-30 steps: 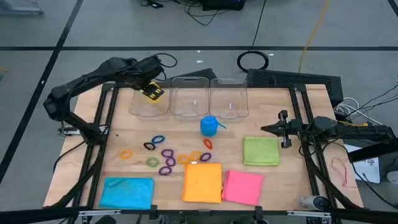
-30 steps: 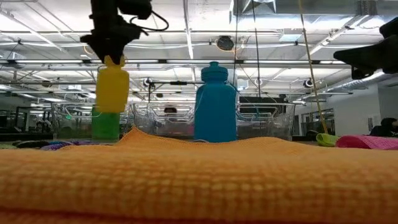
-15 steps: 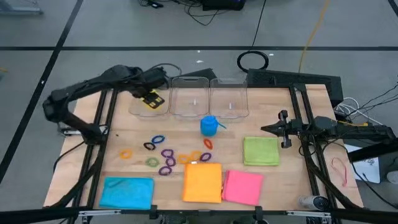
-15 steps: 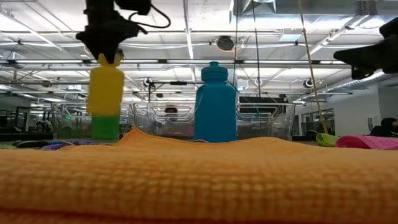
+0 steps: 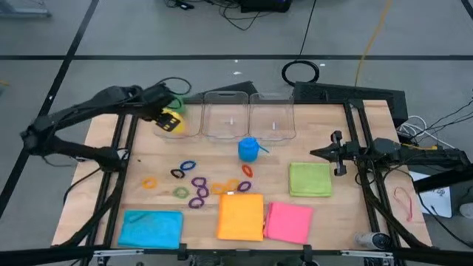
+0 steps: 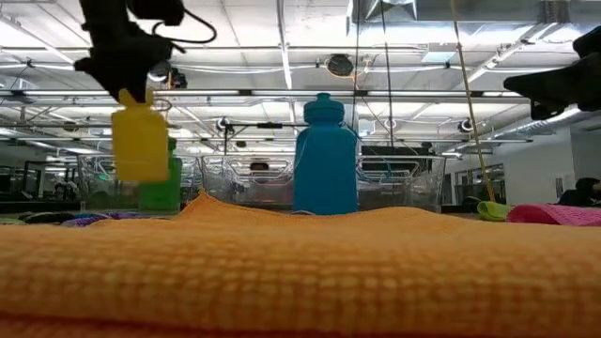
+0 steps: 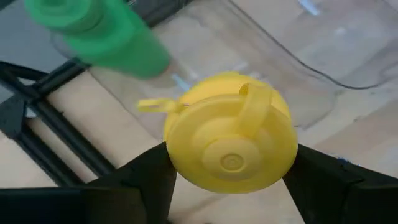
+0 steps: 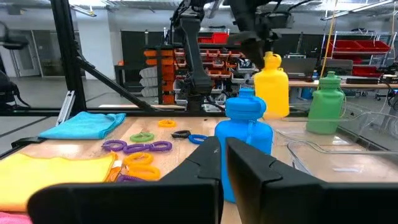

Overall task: Pick & Place Sports Items
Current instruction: Put the yellow tumbler into the left transparent container

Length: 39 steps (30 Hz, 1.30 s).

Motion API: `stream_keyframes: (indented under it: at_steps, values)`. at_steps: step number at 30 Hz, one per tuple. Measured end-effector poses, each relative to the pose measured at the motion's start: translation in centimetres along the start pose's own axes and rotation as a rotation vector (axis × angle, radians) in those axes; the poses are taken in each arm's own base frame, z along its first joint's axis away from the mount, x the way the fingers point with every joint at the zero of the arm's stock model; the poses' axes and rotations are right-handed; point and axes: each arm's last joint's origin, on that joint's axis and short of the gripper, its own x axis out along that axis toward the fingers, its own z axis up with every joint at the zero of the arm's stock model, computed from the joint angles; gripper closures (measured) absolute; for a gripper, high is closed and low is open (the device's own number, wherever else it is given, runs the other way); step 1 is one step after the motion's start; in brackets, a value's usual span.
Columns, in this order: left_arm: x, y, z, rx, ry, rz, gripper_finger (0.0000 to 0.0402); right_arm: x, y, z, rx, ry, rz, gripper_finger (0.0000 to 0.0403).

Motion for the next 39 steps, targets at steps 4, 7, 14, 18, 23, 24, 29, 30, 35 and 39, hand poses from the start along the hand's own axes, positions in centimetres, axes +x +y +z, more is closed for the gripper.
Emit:
stream_keyframes:
  at_steps: [4, 7, 14, 18, 23, 24, 29, 30, 35, 39]
  values:
    - [1.7, 0.5, 0.2, -0.02, -0.036, -0.076, 0.0197, 0.0, 0.0, 0.0, 0.0, 0.0, 0.0, 0.0403]
    - [2.7, 0.9, 0.3, -0.016, -0.038, -0.111, 0.0197, 0.0, 0.0, 0.0, 0.0, 0.0, 0.0, 0.0403]
    - [4.1, 1.1, 1.7, -0.018, -0.067, -0.125, 0.0197, 0.0, 0.0, 0.0, 0.0, 0.0, 0.0, 0.0403]
    - [4.6, 1.8, 2.2, -0.031, -0.07, -0.108, 0.0197, 0.0, 0.0, 0.0, 0.0, 0.0, 0.0, 0.0403]
    - [4.8, 2.1, 2.7, -0.03, -0.084, -0.146, 0.0197, 0.0, 0.0, 0.0, 0.0, 0.001, 0.0, 0.0403]
    - [4.7, 2.2, 2.9, -0.03, -0.093, -0.148, 0.0197, 0.0, 0.0, 0.0, 0.0, 0.0, 0.0, 0.0403]
    - [3.5, 2.4, 3.5, -0.029, -0.135, -0.153, 0.0197, 0.0, 0.0, 0.0, 0.0, 0.0, 0.0, 0.0403]
    - [3.2, 2.4, 3.7, -0.026, -0.143, -0.156, 0.0197, 0.0, 0.0, 0.0, 0.0, 0.0, 0.0, 0.0403]
    - [2.6, 2.4, 4.0, -0.004, -0.146, -0.157, 0.0197, 0.0, 0.0, 0.0, 0.0, 0.0, 0.0, 0.0403]
    - [3.3, 2.3, 4.3, -0.001, -0.08, -0.141, 0.0197, 0.0, 0.0, 0.0, 0.0, 0.0, 0.0, 0.0403]
